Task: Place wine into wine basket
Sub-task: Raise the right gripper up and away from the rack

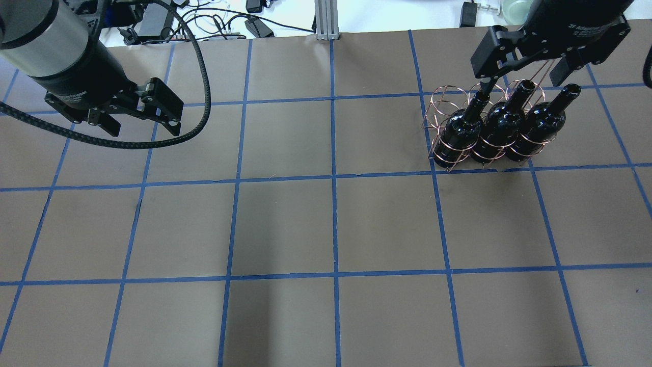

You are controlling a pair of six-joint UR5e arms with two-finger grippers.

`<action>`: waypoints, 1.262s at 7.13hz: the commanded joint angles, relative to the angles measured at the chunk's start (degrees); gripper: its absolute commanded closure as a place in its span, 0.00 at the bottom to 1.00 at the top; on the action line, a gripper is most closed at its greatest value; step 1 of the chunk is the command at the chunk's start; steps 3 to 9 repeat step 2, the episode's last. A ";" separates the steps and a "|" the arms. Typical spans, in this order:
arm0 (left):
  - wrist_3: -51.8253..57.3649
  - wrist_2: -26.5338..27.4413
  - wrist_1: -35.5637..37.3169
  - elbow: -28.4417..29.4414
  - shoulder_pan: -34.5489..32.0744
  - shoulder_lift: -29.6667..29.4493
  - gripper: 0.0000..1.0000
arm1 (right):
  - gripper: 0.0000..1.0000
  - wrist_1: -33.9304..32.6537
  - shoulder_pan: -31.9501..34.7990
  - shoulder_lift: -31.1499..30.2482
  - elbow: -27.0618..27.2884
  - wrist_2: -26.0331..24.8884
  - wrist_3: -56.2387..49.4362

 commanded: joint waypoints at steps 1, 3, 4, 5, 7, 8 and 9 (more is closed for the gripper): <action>0.09 -0.02 0.05 -0.05 0.00 -0.05 0.00 | 0.00 0.08 0.02 -0.08 -0.01 -0.54 -0.07; 0.09 -0.02 0.05 -0.05 0.00 -0.05 0.00 | 0.00 0.08 -0.06 -0.08 -0.01 -0.62 -0.07; 0.09 -0.02 0.05 -0.05 0.00 -0.05 0.00 | 0.00 0.08 -0.06 -0.08 -0.01 -0.62 -0.07; 0.09 -0.02 0.05 -0.05 0.00 -0.05 0.00 | 0.00 0.08 -0.06 -0.08 -0.01 -0.62 -0.07; 0.09 -0.02 0.05 -0.05 0.00 -0.05 0.00 | 0.00 0.08 -0.06 -0.08 -0.01 -0.62 -0.07; 0.09 -0.02 0.05 -0.05 0.00 -0.05 0.00 | 0.00 0.08 -0.06 -0.08 -0.01 -0.62 -0.07; 0.09 -0.02 0.05 -0.05 0.00 -0.05 0.00 | 0.00 0.08 -0.06 -0.08 -0.01 -0.62 -0.07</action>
